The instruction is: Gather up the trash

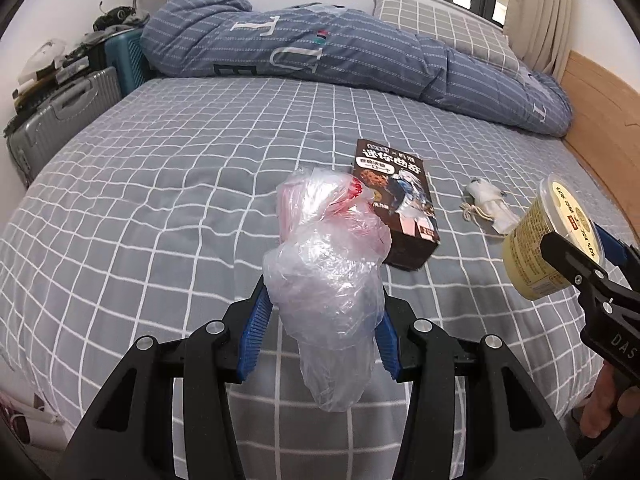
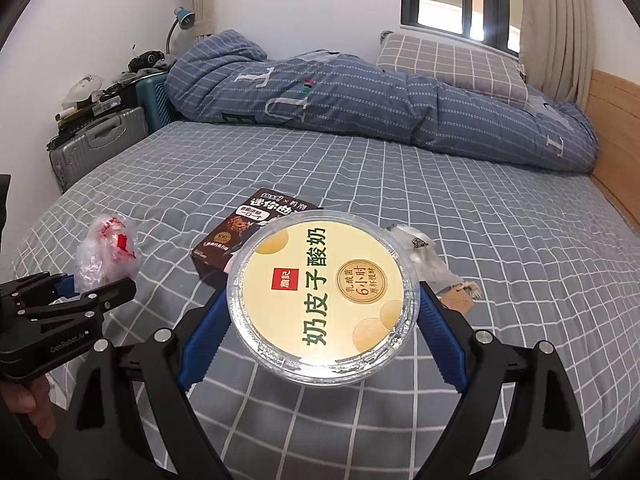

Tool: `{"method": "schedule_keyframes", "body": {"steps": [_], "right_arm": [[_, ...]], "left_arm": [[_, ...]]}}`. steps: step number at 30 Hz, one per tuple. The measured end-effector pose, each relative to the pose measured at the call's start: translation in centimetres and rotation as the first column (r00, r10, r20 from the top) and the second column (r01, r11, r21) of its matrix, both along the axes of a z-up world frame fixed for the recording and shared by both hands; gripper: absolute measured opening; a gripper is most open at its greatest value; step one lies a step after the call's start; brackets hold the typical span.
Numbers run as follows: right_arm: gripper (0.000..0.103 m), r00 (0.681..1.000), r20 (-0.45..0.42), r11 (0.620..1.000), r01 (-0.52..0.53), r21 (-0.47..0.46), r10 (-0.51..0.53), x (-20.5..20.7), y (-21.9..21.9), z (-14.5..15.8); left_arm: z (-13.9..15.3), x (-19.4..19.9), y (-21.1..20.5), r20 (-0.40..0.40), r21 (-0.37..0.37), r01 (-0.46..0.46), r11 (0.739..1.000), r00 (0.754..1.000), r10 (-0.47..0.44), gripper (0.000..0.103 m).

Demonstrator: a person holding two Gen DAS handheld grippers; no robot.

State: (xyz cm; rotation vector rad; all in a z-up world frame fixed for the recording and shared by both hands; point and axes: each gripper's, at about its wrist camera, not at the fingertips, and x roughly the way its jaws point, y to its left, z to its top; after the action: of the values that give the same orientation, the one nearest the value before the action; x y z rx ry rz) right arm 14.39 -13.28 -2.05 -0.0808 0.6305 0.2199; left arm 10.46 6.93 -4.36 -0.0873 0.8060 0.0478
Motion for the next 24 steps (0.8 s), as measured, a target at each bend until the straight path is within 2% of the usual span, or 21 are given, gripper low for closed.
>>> {"method": "schedule_keyframes", "body": {"steps": [8,24], "right_arm": [[0.085,1.0,0.013,1.0,-0.007,0.002,0.007,-2.9,0.0,1.1],[0.085,1.0,-0.009,1.0,0.001,0.014,-0.001,-7.9,-0.7,0.9]], "left_arm": [[0.4,-2.3,-0.8,-0.001,-0.004,0.001,1.0,1.0,-0.001,0.047],[0.4,-7.0,-2.5,-0.012,-0.041,0.019,0.999,1.0,-0.02,0.047]]}}
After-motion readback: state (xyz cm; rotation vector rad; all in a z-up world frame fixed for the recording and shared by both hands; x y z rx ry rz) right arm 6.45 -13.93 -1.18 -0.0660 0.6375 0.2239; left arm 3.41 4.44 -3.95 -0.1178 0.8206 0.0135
